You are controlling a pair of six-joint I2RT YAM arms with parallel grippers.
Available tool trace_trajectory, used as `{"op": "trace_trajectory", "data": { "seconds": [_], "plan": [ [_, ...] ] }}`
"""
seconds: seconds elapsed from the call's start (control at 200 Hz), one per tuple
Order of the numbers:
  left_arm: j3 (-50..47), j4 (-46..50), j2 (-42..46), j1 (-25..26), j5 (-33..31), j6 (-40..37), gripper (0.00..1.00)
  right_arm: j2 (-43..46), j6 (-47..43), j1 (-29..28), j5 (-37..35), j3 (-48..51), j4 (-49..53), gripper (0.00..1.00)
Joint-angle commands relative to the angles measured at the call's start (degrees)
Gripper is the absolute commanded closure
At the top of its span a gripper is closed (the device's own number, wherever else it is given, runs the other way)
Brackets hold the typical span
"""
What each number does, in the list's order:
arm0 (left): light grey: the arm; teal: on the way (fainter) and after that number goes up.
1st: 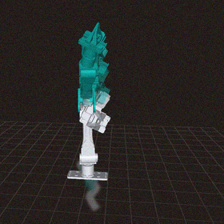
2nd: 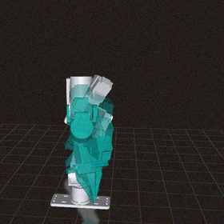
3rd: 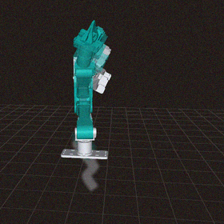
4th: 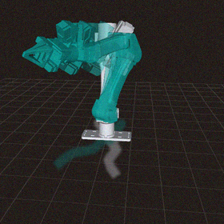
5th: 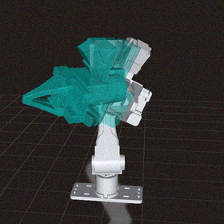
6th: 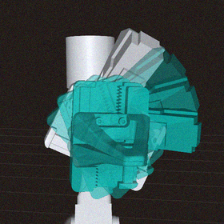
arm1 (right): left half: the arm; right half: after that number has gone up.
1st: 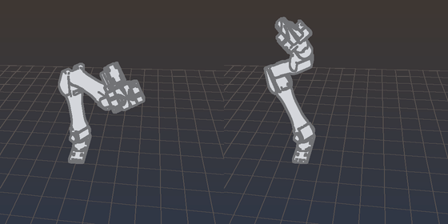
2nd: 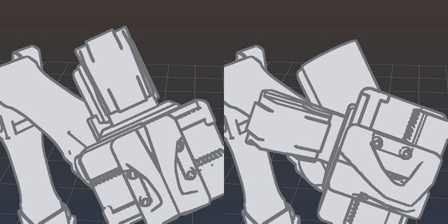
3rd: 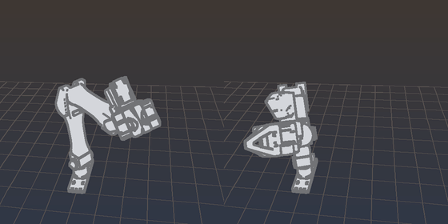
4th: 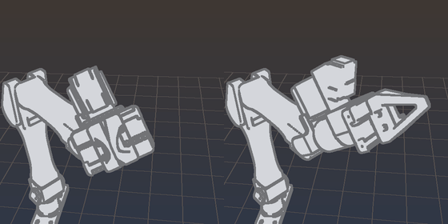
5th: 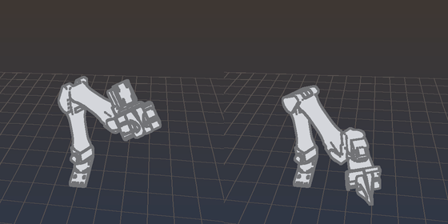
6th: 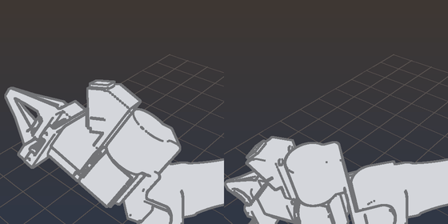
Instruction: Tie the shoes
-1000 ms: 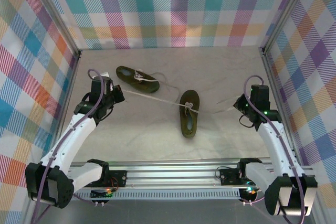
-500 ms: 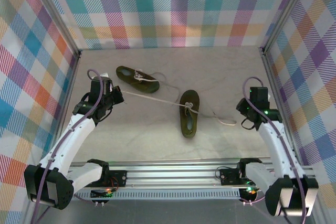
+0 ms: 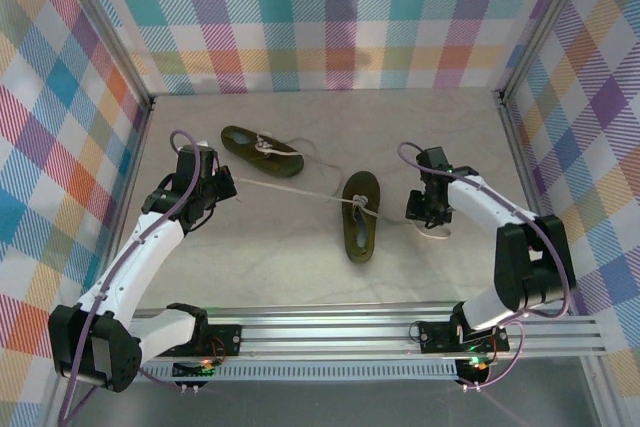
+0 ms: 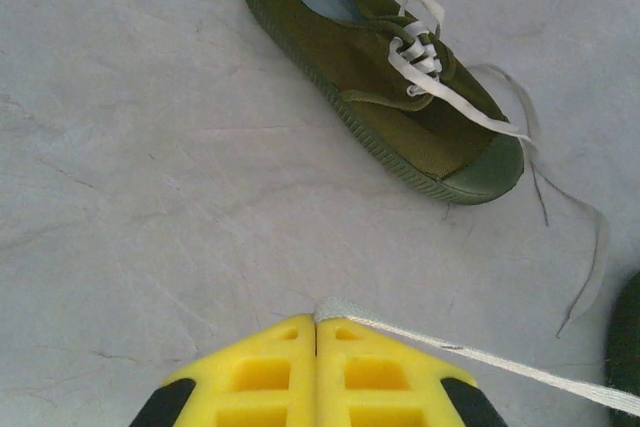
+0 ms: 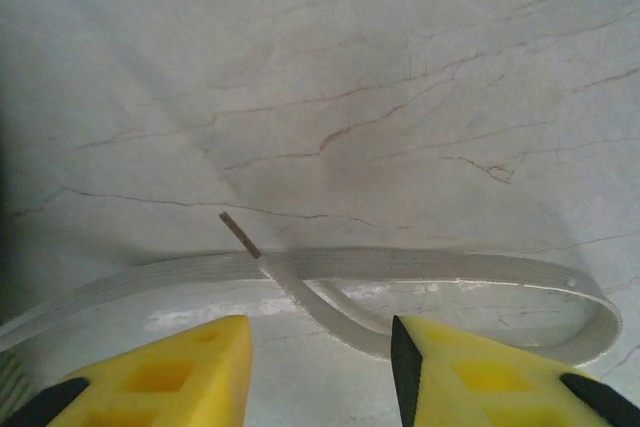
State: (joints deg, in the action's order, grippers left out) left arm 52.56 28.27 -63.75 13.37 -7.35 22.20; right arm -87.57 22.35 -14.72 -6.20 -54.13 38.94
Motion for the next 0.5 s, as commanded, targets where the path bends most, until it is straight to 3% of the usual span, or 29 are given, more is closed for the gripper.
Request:
{"op": "trace_trajectory", "data": {
  "seconds": [0.0, 0.495],
  "plan": [
    [1.6, 0.5, -0.7, 0.2, -0.1, 0.6, 1.0, -2.6, -1.7, -0.5, -1.0, -2.3, 1.5, 0.6],
    [1.7, 0.6, -0.8, 0.2, 0.1, 0.7, 1.0, -9.3, -0.9, -1.5, -1.3, -4.3, 3.1, 0.67]
  ]
}}
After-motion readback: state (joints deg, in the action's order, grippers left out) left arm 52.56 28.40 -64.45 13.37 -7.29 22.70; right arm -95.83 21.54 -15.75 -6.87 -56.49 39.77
